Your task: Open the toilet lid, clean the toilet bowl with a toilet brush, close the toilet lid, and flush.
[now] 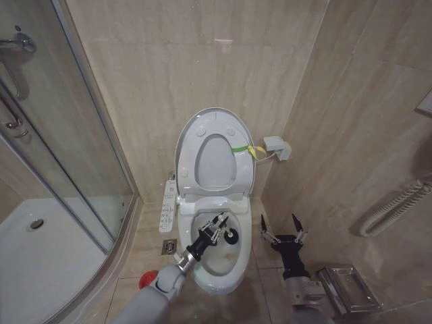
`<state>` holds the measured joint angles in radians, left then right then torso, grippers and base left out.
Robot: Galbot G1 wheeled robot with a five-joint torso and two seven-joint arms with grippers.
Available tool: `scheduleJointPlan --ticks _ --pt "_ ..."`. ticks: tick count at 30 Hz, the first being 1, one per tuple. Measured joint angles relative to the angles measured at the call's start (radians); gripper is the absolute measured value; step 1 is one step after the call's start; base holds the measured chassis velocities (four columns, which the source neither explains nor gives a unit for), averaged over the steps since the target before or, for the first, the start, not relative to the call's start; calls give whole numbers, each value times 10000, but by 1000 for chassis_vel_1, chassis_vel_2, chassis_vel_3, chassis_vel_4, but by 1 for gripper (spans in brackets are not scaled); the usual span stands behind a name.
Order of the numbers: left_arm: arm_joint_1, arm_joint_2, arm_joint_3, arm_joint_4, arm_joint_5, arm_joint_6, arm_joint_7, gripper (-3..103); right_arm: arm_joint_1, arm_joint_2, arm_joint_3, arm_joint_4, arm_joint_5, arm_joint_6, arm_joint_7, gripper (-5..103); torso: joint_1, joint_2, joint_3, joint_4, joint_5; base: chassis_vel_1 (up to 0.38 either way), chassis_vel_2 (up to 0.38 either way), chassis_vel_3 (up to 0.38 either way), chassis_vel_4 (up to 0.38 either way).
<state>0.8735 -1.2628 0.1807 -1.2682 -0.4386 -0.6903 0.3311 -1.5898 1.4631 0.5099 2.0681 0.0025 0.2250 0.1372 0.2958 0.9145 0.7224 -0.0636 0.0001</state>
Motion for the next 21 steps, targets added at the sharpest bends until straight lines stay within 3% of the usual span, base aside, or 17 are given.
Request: scheduleJointPlan --ticks 8,21 --pt "433 -1 510 -378 -348 338 -395 22 0 0 0 0 0 0 0 100 0 0 0 2 0 0 0 0 0" --pt "-531 -597 667 2562 -524 -693 172 22 0 0 0 0 0 0 2 100 0 0 0 0 -2 0 0 0 0"
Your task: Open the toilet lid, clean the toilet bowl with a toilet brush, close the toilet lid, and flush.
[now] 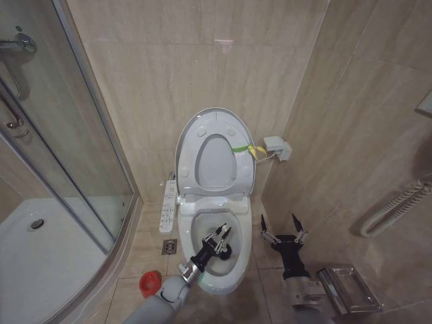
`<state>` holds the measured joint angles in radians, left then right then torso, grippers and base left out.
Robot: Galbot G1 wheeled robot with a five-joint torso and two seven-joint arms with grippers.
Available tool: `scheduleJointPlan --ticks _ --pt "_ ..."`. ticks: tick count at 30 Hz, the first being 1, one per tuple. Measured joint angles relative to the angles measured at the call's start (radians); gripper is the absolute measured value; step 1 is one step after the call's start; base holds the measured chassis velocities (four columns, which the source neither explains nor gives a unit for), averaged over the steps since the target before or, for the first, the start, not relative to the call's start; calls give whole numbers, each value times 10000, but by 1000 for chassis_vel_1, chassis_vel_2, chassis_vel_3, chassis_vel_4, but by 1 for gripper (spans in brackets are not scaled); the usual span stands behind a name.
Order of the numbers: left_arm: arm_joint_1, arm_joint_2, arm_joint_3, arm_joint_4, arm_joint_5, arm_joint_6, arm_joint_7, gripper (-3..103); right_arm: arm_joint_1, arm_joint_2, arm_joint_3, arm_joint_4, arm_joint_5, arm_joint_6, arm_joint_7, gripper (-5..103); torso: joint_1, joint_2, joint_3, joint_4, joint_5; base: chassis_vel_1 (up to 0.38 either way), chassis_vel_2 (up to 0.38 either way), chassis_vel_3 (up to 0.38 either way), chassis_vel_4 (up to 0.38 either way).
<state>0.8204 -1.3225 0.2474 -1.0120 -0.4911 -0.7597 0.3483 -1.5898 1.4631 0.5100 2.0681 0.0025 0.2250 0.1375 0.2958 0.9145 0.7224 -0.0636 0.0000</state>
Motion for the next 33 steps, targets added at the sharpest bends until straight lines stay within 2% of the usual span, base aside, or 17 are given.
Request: scheduleJointPlan --ticks 4,9,13,22,33 --pt "-176 -39 -36 411 9 -150 72 22 0 0 0 0 0 0 -2 100 0 0 0 1 1 0 0 0 0" --pt "-115 -32 -25 -222 19 -107 61 22 0 0 0 0 0 0 -2 100 0 0 1 0 1 0 0 0 0" --pt "142 23 161 -1283 61 269 -192 22 0 0 0 0 0 0 -2 100 0 -1 1 0 1 0 0 0 0" --pt "640 186 347 -2476 122 859 -670 22 0 0 0 0 0 0 -2 100 0 0 0 0 1 0 0 0 0" --pt "436 115 21 -1060 0 619 -667 23 0 0 0 0 0 0 -2 100 0 -1 0 1 0 0 0 0 0"
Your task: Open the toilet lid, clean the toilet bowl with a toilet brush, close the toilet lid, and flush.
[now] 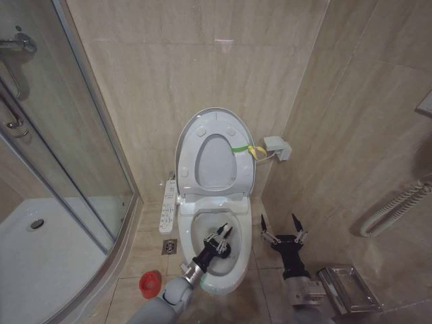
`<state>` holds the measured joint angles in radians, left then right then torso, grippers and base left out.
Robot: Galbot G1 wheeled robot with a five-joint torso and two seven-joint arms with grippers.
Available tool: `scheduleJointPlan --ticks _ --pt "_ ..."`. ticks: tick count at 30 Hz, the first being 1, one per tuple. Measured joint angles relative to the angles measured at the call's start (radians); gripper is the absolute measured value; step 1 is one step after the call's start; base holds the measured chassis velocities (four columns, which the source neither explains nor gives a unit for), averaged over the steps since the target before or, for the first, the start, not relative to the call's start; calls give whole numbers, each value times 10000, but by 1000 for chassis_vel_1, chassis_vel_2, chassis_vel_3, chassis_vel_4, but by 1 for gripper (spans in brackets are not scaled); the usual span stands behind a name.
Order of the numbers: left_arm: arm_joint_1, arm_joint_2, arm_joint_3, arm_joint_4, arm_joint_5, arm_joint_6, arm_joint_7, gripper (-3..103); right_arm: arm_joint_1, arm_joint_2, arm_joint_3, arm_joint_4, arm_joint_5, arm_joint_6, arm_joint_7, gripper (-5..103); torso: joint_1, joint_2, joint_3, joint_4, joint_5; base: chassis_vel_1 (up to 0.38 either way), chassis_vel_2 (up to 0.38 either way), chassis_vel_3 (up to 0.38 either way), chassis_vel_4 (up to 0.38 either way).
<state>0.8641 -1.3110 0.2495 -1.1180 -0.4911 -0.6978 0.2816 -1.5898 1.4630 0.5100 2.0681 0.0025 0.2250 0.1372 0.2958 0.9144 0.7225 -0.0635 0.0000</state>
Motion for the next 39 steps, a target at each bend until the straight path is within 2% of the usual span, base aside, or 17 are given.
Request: scheduleJointPlan --ticks 3,8,14,20,23,28,33,39 --pt "7 2 -45 -16 -10 -12 -2 23 0 0 0 0 0 0 0 100 0 0 0 -1 -1 0 0 0 0" --pt "335 103 68 -1445 163 446 -353 23 0 0 0 0 0 0 0 100 0 0 0 -1 0 0 0 0 0" --pt "676 101 148 -2231 322 707 -596 23 0 0 0 0 0 0 0 100 0 0 -1 -1 1 0 0 0 0" --pt "722 83 39 -1800 347 664 -587 23 0 0 0 0 0 0 1 100 0 0 0 -1 0 0 0 0 0" --pt "570 9 -234 -846 499 388 -519 23 0 0 0 0 0 0 2 100 0 0 -1 -2 -1 0 0 0 0" --pt "568 35 -349 -670 619 342 -632 23 1 0 0 0 0 1 0 100 0 0 0 -3 -1 0 0 0 0" --pt "966 210 -345 -1984 705 674 -876 23 0 0 0 0 0 0 0 100 0 0 0 -2 -1 0 0 0 0" --pt "1391 341 -317 -2884 927 947 -1108 23 0 0 0 0 0 0 1 100 0 0 -1 -1 0 0 0 0 0"
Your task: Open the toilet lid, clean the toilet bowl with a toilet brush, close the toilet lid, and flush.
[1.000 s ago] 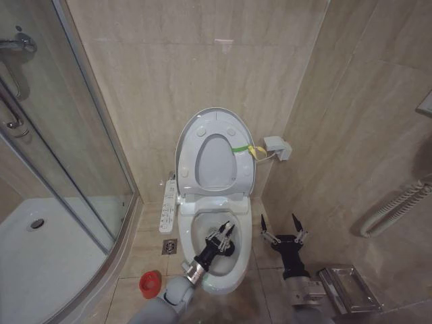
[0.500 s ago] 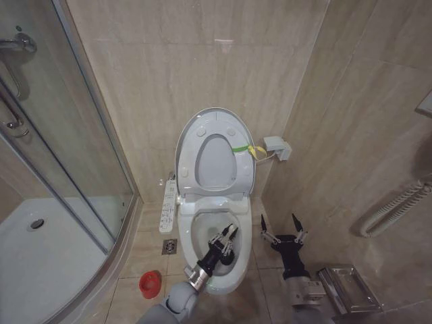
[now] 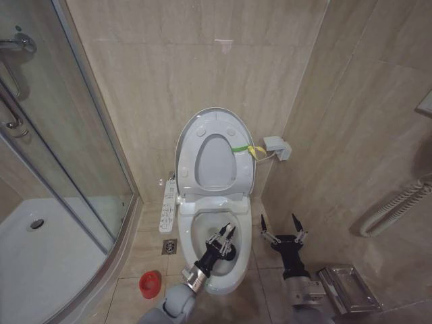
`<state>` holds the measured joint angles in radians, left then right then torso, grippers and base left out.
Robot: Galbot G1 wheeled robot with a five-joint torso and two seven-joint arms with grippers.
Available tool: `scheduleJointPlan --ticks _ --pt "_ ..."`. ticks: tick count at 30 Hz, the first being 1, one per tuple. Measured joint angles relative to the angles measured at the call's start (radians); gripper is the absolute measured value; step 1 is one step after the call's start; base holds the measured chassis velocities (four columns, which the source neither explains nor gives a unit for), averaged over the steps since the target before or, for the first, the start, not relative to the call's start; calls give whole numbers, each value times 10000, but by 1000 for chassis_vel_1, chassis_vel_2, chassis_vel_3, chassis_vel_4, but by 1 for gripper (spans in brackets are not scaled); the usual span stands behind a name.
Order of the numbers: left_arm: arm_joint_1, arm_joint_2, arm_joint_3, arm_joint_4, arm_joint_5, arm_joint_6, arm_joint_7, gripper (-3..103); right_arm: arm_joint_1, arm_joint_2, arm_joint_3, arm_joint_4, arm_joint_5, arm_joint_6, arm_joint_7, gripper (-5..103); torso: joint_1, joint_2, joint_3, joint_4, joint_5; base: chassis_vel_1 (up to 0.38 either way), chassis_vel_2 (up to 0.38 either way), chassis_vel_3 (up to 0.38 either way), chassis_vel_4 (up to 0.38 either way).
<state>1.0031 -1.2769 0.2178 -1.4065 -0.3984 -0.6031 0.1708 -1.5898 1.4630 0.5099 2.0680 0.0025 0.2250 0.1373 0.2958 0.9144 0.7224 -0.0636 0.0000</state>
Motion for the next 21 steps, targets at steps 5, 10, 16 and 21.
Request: scheduleJointPlan --ticks 5,10,16,21 --pt "53 -14 -119 258 35 -25 -30 23 0 0 0 0 0 0 0 100 0 0 0 0 0 0 0 0 0" --pt "-245 -172 -412 1434 -71 -452 338 23 0 0 0 0 0 0 0 100 0 0 0 0 0 0 0 0 0" --pt "-436 -223 -567 1865 -133 -598 351 23 0 0 0 0 0 0 0 100 0 -1 1 0 0 0 0 0 0" --pt "-334 -169 -512 976 27 -576 332 23 0 0 0 1 0 0 0 100 0 -1 0 0 0 0 0 0 0"
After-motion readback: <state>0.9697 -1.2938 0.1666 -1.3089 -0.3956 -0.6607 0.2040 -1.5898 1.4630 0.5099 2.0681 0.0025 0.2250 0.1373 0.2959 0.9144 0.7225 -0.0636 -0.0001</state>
